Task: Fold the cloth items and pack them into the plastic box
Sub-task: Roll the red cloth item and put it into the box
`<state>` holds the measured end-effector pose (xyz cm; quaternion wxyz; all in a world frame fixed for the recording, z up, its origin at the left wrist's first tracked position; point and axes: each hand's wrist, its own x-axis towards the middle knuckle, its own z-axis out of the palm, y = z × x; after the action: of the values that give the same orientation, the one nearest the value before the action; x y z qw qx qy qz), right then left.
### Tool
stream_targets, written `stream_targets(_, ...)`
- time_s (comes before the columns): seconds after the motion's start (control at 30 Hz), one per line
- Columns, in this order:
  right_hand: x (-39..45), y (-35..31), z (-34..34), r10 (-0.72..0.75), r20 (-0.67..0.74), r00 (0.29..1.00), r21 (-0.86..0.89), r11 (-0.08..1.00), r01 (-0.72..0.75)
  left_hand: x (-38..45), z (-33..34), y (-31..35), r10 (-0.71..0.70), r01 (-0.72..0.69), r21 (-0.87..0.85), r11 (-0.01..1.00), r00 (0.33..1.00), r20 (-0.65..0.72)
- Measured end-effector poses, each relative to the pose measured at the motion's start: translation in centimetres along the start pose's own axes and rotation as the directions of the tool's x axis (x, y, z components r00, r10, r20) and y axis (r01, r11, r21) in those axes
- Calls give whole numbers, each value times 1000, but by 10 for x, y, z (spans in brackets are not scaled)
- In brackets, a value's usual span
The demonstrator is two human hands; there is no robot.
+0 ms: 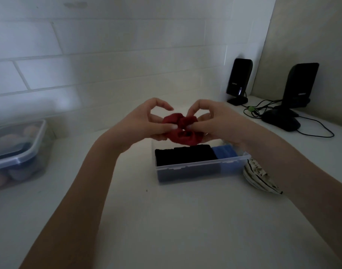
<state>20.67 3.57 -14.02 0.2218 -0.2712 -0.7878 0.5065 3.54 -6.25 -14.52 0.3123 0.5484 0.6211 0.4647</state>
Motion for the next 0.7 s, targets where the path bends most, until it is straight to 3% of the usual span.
stream_targets(0.2, 3, 15, 13, -23, 107, 994, -317, 947, 56, -7, -8, 2, -31, -29, 287, 957, 979, 201)
stream_targets(0.47, 5, 21, 20, -155, 142, 978, -600, 772, 210, -4, -4, -1, -156, 58, 559, 827, 979, 130)
stream_targets(0.7, 0, 15, 16, -18, 302, 953, -675, 702, 227, -5, 9, 4, -121, 26, 740, 672, 990, 75)
